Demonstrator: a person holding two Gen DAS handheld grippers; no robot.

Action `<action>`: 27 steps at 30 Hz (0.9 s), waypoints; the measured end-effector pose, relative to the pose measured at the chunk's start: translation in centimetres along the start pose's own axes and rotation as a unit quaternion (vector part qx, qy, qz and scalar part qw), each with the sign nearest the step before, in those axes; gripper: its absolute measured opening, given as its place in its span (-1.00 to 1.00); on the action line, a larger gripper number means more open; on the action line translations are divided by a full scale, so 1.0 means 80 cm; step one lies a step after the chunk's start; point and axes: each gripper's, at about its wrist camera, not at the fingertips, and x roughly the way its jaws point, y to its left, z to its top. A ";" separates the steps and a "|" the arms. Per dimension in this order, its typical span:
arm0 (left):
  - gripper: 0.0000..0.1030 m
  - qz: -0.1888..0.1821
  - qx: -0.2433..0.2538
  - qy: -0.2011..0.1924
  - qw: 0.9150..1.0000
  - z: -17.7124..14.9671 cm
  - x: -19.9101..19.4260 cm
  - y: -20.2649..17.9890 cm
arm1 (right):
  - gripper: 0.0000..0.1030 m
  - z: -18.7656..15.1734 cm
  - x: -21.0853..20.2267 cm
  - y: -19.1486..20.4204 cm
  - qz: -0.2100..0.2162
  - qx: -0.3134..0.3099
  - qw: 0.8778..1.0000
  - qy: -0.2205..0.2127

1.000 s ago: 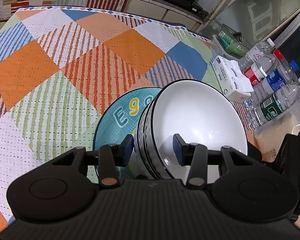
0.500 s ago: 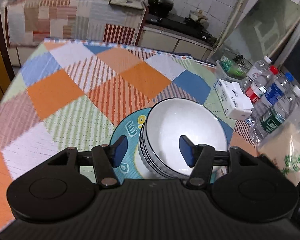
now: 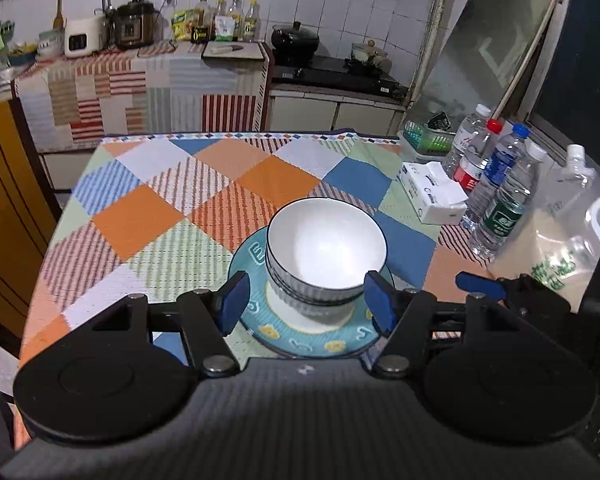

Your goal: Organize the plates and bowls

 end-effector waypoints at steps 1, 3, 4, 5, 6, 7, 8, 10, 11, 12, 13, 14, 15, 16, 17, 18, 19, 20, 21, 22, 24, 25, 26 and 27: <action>0.24 0.001 0.001 0.000 1.000 -0.002 -0.010 -0.001 | 1.00 0.001 -0.008 0.000 0.000 0.004 1.000 -0.001; 0.26 0.000 0.002 -0.001 1.000 -0.007 -0.028 -0.002 | 1.00 0.002 -0.023 0.001 0.001 0.011 1.000 -0.003; 0.26 0.000 0.002 -0.001 1.000 -0.009 -0.035 -0.003 | 1.00 0.003 -0.028 0.000 0.000 0.016 1.000 -0.002; 0.28 -0.001 0.001 -0.001 1.000 -0.011 -0.044 -0.003 | 1.00 0.003 -0.035 0.000 0.000 0.024 1.000 -0.001; 0.30 -0.001 0.001 -0.003 1.000 -0.013 -0.053 -0.003 | 1.00 0.003 -0.041 0.000 0.002 0.031 1.000 0.002; 0.32 -0.001 0.002 -0.005 1.000 -0.015 -0.061 -0.003 | 1.00 0.002 -0.046 -0.001 0.003 0.036 0.999 0.004; 0.35 0.000 0.003 -0.007 1.000 -0.017 -0.069 -0.003 | 1.00 0.003 -0.054 -0.001 0.003 0.041 0.999 0.005; 0.38 0.004 0.006 -0.009 1.000 -0.021 -0.082 -0.004 | 1.00 0.002 -0.069 -0.001 0.000 0.047 0.999 0.005; 0.40 0.007 0.006 -0.009 1.000 -0.024 -0.088 -0.004 | 1.00 0.002 -0.076 -0.001 -0.002 0.049 0.999 0.005; 0.42 0.008 0.007 -0.009 1.000 -0.026 -0.093 -0.004 | 1.00 0.002 -0.084 0.000 -0.003 0.050 0.999 0.005; 0.43 0.009 0.007 -0.009 1.000 -0.029 -0.098 -0.003 | 1.00 0.003 -0.090 0.000 -0.004 0.051 0.999 0.006; 0.46 0.009 0.006 -0.009 1.000 -0.031 -0.101 -0.003 | 1.00 0.003 -0.097 0.000 -0.006 0.051 0.999 0.008; 0.48 0.011 0.006 -0.008 1.000 -0.033 -0.104 -0.003 | 1.00 0.004 -0.103 0.001 -0.008 0.051 0.999 0.010; 0.49 0.014 0.005 -0.009 1.000 -0.036 -0.106 -0.003 | 1.00 0.005 -0.109 0.001 -0.010 0.051 0.999 0.010; 0.52 0.017 0.005 -0.009 1.000 -0.039 -0.107 -0.004 | 1.00 0.005 -0.116 0.002 -0.012 0.051 0.999 0.010; 0.54 0.019 0.005 -0.009 1.000 -0.042 -0.109 -0.004 | 1.00 0.005 -0.122 0.003 -0.014 0.050 0.999 0.010; 0.55 0.022 0.004 -0.009 1.000 -0.044 -0.110 -0.003 | 1.00 0.005 -0.128 0.004 -0.017 0.048 0.999 0.011; 0.59 0.024 0.003 -0.008 1.000 -0.047 -0.109 -0.002 | 1.00 0.005 -0.132 0.006 -0.021 0.046 0.999 0.012; 0.62 0.026 0.000 -0.007 1.000 -0.050 -0.109 -0.001 | 1.00 0.005 -0.136 0.008 -0.026 0.043 0.999 0.015; 0.63 0.029 -0.002 -0.006 1.000 -0.052 -0.109 0.001 | 1.00 0.005 -0.139 0.008 -0.029 0.040 0.999 0.018; 0.69 0.035 -0.005 -0.004 0.999 -0.056 -0.107 0.003 | 1.00 0.003 -0.145 0.009 -0.032 0.037 0.999 0.020; 0.71 0.038 -0.005 -0.004 0.999 -0.058 -0.106 0.004 | 1.00 0.003 -0.147 0.010 -0.030 0.038 0.999 0.022; 0.74 0.044 -0.005 -0.005 0.999 -0.060 -0.105 0.005 | 1.00 0.002 -0.149 0.010 -0.027 0.040 0.998 0.026; 0.75 0.054 -0.007 -0.009 0.998 -0.063 -0.104 0.005 | 1.00 0.002 -0.150 0.010 -0.026 0.044 0.998 0.031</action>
